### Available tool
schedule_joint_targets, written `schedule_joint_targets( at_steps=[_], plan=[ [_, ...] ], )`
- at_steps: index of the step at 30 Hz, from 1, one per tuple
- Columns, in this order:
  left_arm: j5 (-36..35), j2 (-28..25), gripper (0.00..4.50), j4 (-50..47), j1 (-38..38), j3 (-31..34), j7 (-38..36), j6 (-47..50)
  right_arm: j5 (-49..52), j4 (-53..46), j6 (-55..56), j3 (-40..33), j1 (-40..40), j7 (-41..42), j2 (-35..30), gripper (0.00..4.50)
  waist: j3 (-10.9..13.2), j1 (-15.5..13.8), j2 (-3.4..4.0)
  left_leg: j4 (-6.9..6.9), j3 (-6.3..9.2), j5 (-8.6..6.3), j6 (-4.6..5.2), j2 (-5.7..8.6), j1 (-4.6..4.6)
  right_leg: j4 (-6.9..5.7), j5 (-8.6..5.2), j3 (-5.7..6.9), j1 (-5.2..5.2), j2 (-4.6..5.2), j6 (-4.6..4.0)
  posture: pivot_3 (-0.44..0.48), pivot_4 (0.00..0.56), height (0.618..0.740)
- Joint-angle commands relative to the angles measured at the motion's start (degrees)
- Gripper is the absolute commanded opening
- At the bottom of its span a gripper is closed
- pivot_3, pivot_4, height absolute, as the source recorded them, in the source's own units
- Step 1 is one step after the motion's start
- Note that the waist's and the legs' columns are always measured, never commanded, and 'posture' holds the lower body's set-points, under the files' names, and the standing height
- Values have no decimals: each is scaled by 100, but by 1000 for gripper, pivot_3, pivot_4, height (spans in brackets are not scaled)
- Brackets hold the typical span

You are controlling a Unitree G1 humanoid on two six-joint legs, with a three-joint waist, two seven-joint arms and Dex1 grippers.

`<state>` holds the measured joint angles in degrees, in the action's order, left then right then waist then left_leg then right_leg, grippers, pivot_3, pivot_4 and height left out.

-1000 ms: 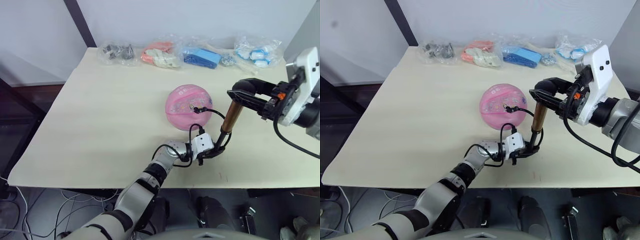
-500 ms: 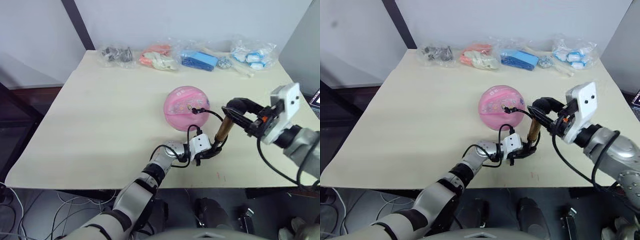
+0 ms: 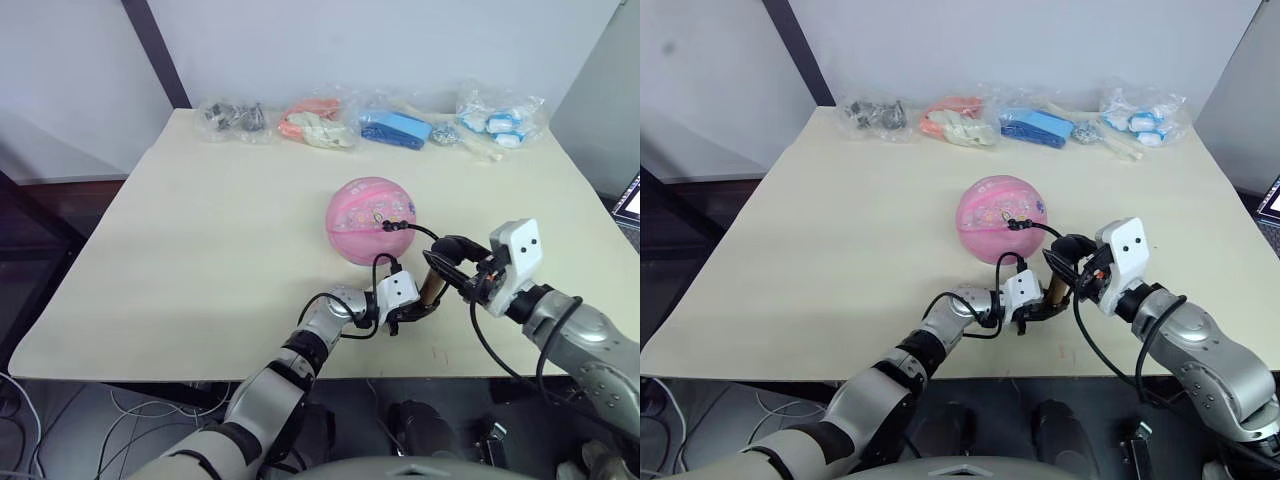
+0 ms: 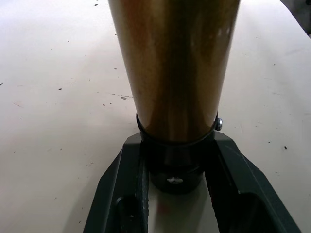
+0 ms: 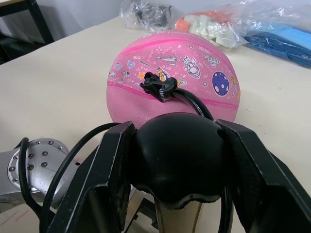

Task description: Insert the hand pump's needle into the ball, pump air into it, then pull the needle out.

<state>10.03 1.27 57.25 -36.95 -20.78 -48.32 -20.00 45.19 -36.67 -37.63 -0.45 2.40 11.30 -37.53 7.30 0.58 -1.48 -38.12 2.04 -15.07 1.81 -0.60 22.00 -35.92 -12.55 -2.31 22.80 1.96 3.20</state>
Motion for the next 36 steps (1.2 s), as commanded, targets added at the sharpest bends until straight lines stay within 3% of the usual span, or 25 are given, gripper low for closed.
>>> schedule_joint_targets(
  at_steps=[1, 4, 6, 12, 21, 25, 30, 36],
  plan=[
    [192, -15, 1095, 144, 152, -230, -225, 25, 501, -134, -739, -969, 467, -229, -467, 2079, 24, -9, 25, -2, -1, 0, 0, 2, 4, 1, 1, -1, 1, 4, 0, 0, 150, 740],
    [200, -3, 1095, 164, 141, -228, -231, 26, 1231, -271, -1068, -1572, 965, -379, -768, 2079, 52, -30, 53, -7, -2, 0, 0, 12, 29, 1, 5, -3, 19, 14, -3, 0, 150, 740],
    [204, -1, 1095, 166, 143, -226, -238, 24, 1573, -300, -1241, -1806, 1160, -471, -907, 2079, 60, -46, 65, -18, -3, 1, 1, 28, 96, -2, 40, -7, 74, 14, 13, 0, 150, 740],
    [219, 21, 1095, 214, 123, -230, -253, 11, 2956, -73, -1596, -2646, 2095, -824, -1847, 2079, 113, -78, 78, -16, -5, 1, 1, 32, 101, 2, 39, -9, 76, 21, 18, 0, 150, 740],
    [218, 28, 1095, 249, 111, -230, -264, -25, 3862, 43, -1557, -2627, 2370, -1438, -2340, 2079, 138, -104, 77, -17, -14, 1, 2, 29, 115, 2, 39, -8, 87, 19, 17, 0, 150, 740],
    [219, 32, 1095, 237, 132, -237, -271, -26, 3629, -165, -1441, -2348, 1736, -1573, -1922, 2079, 138, -127, 74, -19, -13, 1, 2, 27, 116, 2, 39, -4, 86, 18, 18, 0, 150, 740],
    [216, 28, 1095, 224, 142, -229, -257, -14, 2275, -297, -1191, -1212, 460, -1425, -1188, 2079, 104, -123, 32, -16, -12, 0, 2, 23, 90, 1, 38, -4, 63, 6, 16, 0, 150, 740],
    [213, 19, 1095, 194, 160, -229, -238, 7, 787, 64, -744, -65, -252, -1103, -575, 2079, 39, -117, -3, -17, -7, 0, 2, 11, 64, 1, 14, 0, 48, -4, 11, 0, 150, 740]
  ],
)
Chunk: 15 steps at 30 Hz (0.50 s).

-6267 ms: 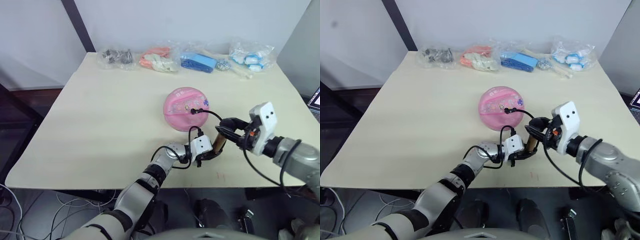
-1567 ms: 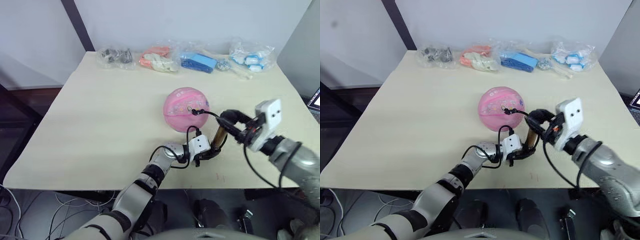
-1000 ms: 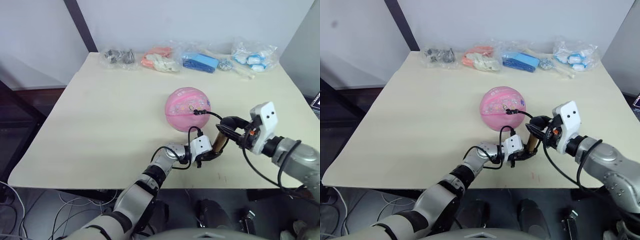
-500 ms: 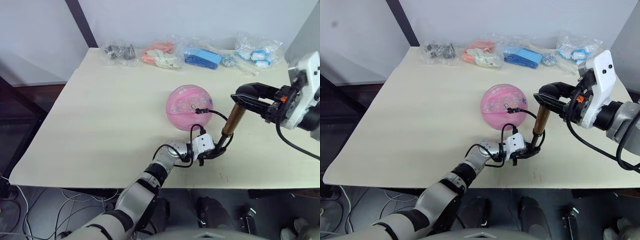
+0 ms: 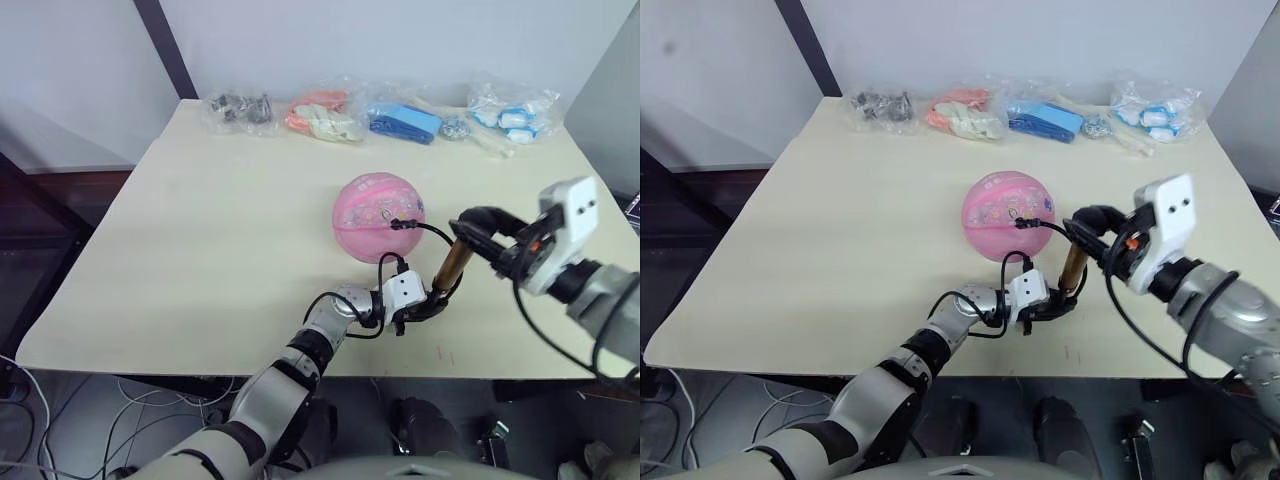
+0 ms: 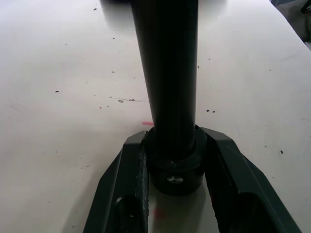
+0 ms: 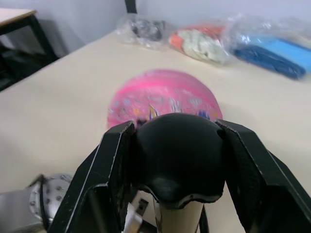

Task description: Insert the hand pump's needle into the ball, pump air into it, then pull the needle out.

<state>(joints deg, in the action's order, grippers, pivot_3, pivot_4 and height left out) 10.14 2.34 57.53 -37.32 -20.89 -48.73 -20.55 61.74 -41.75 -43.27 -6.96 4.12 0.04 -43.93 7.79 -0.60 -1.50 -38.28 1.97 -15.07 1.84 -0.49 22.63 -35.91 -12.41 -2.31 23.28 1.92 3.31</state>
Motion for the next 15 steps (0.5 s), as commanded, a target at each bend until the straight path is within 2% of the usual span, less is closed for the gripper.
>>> schedule_joint_targets(
  at_steps=[1, 4, 7, 9, 12, 15],
  plan=[
    [203, -88, 1095, 161, 201, -218, -194, 67, -1152, 702, -89, 822, -522, 103, 156, 2079, -21, 2, -2, 0, 1, 0, 0, -3, -2, 0, -1, -1, 0, 0, -4, 0, 150, 740],
    [209, -89, 1095, 145, 208, -210, -188, 81, -1858, 1127, 124, 1485, -796, 316, 494, 2079, -68, 7, -20, 4, 0, 0, 0, -2, -6, 0, 0, 2, -1, -3, -17, 0, 150, 740],
    [215, -91, 1095, 139, 205, -204, -186, 89, -2208, 1262, 273, 1588, -948, 485, 757, 2079, -93, 32, -34, 12, 3, -1, 1, -4, -41, 0, -10, 0, -25, -5, -13, 0, 150, 740],
    [216, -102, 1095, 140, 203, -204, -186, 83, -2140, 1043, 249, 1266, -884, 527, 825, 2079, -95, 61, -36, 17, 6, -9, 12, -13, -79, 0, -21, 2, -62, -4, -21, 0, 150, 740],
    [222, -113, 1095, 147, 200, -202, -178, 75, -1946, 723, 125, 833, -730, 581, 805, 2079, -94, 88, -25, 17, 10, -12, 16, -24, -87, 0, -23, 5, -69, 0, -22, 0, 150, 740],
    [240, -109, 1095, 171, 181, -210, -158, 70, -1290, 266, -139, -8, -293, 624, 459, 2079, -75, 83, 0, 16, 9, -12, 16, -21, -82, 0, -23, 6, -67, 2, -21, 0, 150, 740]
  ],
)
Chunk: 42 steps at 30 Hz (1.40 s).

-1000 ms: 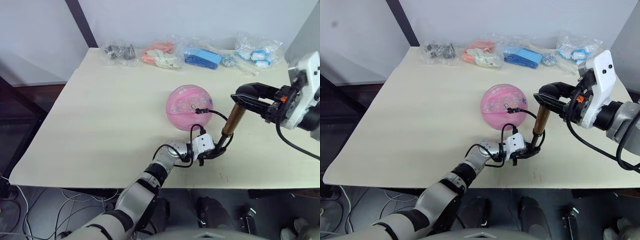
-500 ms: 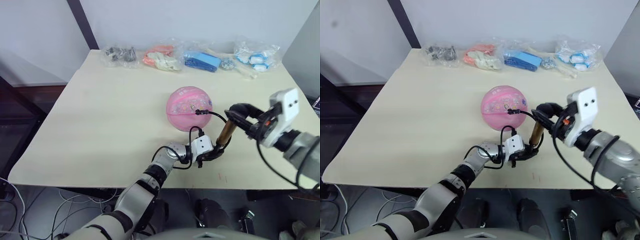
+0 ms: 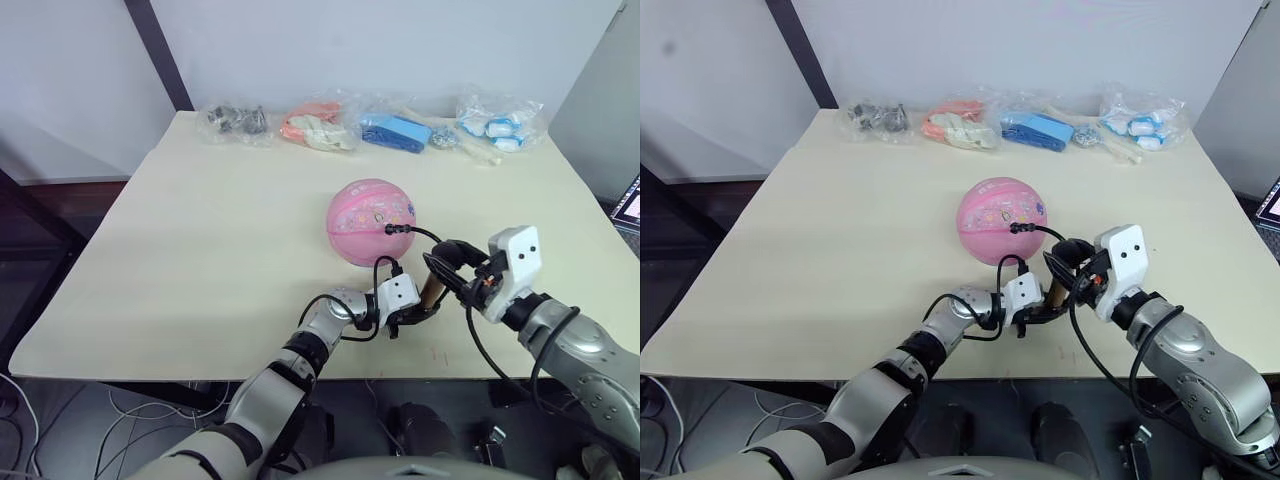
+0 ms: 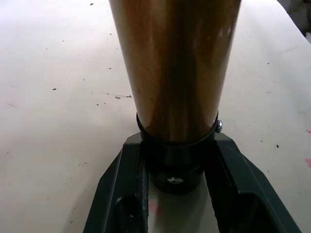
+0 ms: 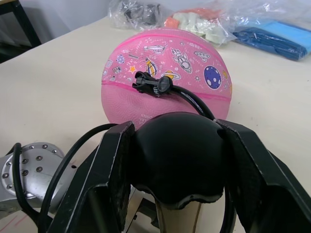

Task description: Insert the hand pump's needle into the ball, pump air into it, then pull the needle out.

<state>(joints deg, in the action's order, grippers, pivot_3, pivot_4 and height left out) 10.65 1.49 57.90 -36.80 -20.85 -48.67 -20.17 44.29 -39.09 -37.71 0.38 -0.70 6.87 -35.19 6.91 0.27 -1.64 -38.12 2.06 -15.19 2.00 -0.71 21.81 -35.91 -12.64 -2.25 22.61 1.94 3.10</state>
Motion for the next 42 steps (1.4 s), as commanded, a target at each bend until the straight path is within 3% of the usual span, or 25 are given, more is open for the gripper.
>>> schedule_joint_targets(
  at_steps=[1, 5, 8, 15, 20, 25, 28, 33, 38, 42],
  plan=[
    [194, -18, 1095, 148, 120, -213, -156, 29, 805, -128, -808, -1090, 377, -89, -557, 2079, 28, -5, 30, -1, 0, 0, 0, 6, 7, 0, 1, 0, 3, 5, 0, 0, 150, 740],
    [209, 1, 1095, 194, 89, -210, -135, 15, 2161, -323, -1147, -2070, 1053, -329, -1172, 2079, 82, -61, 79, -7, -4, 0, 0, 28, 62, 0, 11, -4, 49, 18, -11, 0, 150, 740],
    [224, 7, 1095, 220, 85, -210, -129, 1, 3118, -236, -1250, -2513, 1554, -671, -1642, 2079, 111, -97, 95, -18, -11, 1, 1, 42, 113, 0, 40, -20, 90, 23, 29, 0, 150, 740],
    [244, 5, 1095, 265, 64, -216, -116, -13, 4388, 114, -1209, -2922, 2178, -1115, -2588, 2079, 148, -101, 81, -19, -11, 1, 2, 38, 118, 2, 39, -18, 91, 24, 28, 0, 150, 740],
    [250, 12, 1095, 281, 60, -213, -76, -22, 4655, 140, -1090, -2816, 2281, -1273, -2822, 2079, 153, -102, 76, -20, -14, 1, 2, 35, 118, 2, 39, -23, 92, 25, 28, 0, 150, 740],
    [254, 33, 1095, 282, 70, -224, -45, -29, 3633, -51, -1071, -2200, 1234, -899, -2324, 2079, 146, -106, 53, -20, -12, 1, 2, 34, 114, 4, 39, -18, 85, 23, 29, 0, 150, 740],
    [255, 26, 1095, 282, 67, -211, -33, -33, 2689, 39, -846, -1468, 714, -664, -1874, 2079, 129, -97, 34, -21, -12, 1, 2, 31, 92, 3, 39, -19, 70, 22, 29, 0, 150, 740],
    [250, -4, 1095, 272, 86, -202, -23, -39, 1282, 451, -527, -203, 343, -343, -1179, 2079, 77, -86, -2, -24, -11, 1, 2, 18, 77, 2, 19, -18, 63, 11, 17, 0, 150, 740],
    [240, 1, 1095, 258, 96, -193, 0, -27, 179, 1056, -141, 586, -37, 10, -503, 2079, 22, -85, -20, -18, -9, 1, 1, 11, 58, 2, 19, -15, 53, 4, 10, 0, 150, 740],
    [241, 5, 1095, 245, 102, -191, 9, -14, -247, 1068, 80, 615, -363, 268, -176, 2079, 5, -62, -18, -8, -13, 0, 1, 9, 28, 2, 12, -16, 30, 3, 12, 0, 150, 740]
  ],
)
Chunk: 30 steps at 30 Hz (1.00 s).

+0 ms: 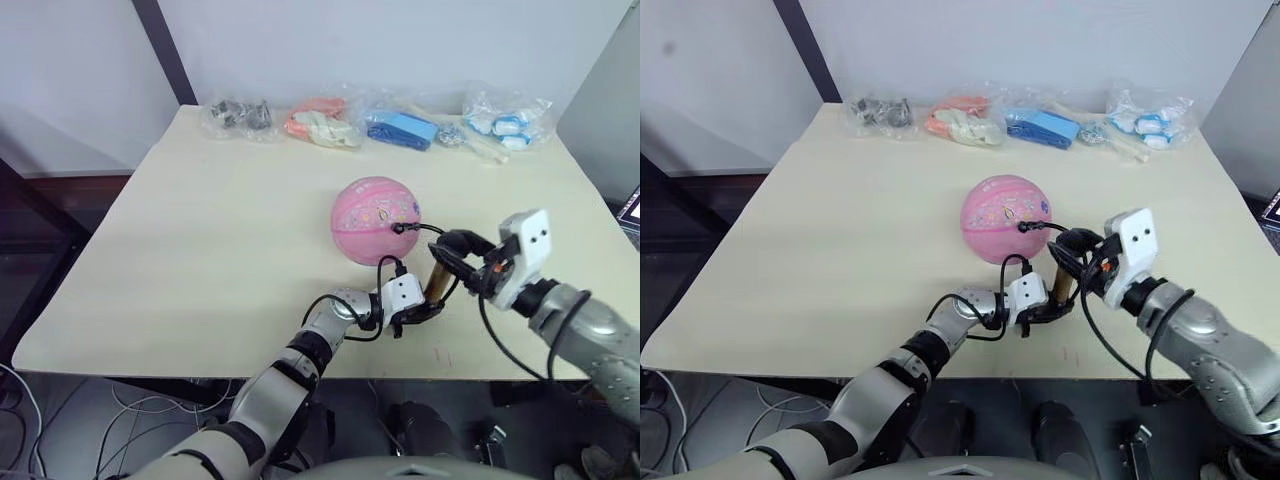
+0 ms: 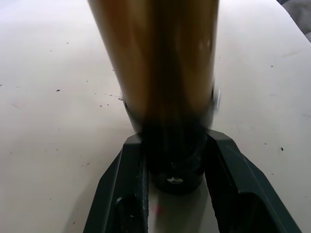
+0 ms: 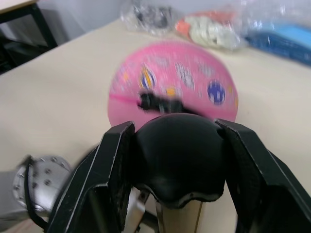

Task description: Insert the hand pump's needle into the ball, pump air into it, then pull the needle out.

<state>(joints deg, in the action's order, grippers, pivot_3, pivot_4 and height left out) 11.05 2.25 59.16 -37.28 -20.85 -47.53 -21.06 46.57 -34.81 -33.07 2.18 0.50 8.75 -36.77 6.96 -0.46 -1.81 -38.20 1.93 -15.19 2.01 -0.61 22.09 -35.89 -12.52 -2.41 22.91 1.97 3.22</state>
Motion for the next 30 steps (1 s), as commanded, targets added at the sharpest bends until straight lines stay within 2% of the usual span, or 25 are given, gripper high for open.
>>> schedule_joint_targets(
  at_steps=[1, 6, 10, 14, 20, 25, 27, 30],
  plan=[
    [198, -71, 1095, 114, 152, -190, -107, 79, -529, 547, -392, 346, -526, 137, -34, 2079, 0, 26, -3, 3, 1, -1, 0, -1, -19, 1, -7, 1, -20, 1, 2, 0, 150, 740],
    [193, -63, 1095, 118, 150, -196, -109, 88, -117, -96, -608, -612, -216, 192, -279, 2079, 15, 53, 23, 3, 7, -1, 0, -6, -27, 0, -10, 8, -29, 5, 2, 0, 150, 740],
    [200, -36, 1095, 143, 143, -196, -100, 81, 823, -516, -1057, -1574, 493, -20, -652, 2079, 62, 31, 62, 1, 5, -1, 0, 8, -7, 1, -9, 7, -16, 16, 3, 0, 150, 740],
    [209, -23, 1095, 164, 147, -190, -99, 68, 1820, -585, -1427, -2235, 1252, -302, -1117, 2079, 98, -32, 103, -11, 5, 0, 1, 25, 76, 0, 23, 4, 53, 24, 8, 0, 150, 740],
    [209, -19, 1095, 163, 174, -187, -95, 60, 3005, -399, -1661, -2705, 2276, -769, -1866, 2079, 146, -33, 103, -11, 4, 0, 1, 31, 91, 2, 26, 0, 63, 27, 18, 0, 150, 740],
    [212, -12, 1095, 167, 169, -188, -79, 59, 3690, -170, -1651, -2733, 2965, -1229, -2385, 2079, 162, -31, 99, -13, 1, 0, 2, 29, 91, 1, 25, -1, 64, 28, 16, 0, 150, 740],
    [209, -16, 1095, 166, 166, -186, -82, 60, 3843, -162, -1651, -2710, 3013, -1348, -2488, 2079, 162, -32, 98, -12, 1, 0, 2, 29, 94, 2, 27, -2, 66, 28, 18, 0, 150, 740],
    [207, -13, 1095, 177, 157, -187, -89, 61, 3648, -329, -1744, -2578, 2506, -1272, -2479, 2079, 165, -38, 92, -12, 2, 0, 2, 28, 101, 3, 27, -2, 70, 29, 18, 0, 150, 740]
  ],
)
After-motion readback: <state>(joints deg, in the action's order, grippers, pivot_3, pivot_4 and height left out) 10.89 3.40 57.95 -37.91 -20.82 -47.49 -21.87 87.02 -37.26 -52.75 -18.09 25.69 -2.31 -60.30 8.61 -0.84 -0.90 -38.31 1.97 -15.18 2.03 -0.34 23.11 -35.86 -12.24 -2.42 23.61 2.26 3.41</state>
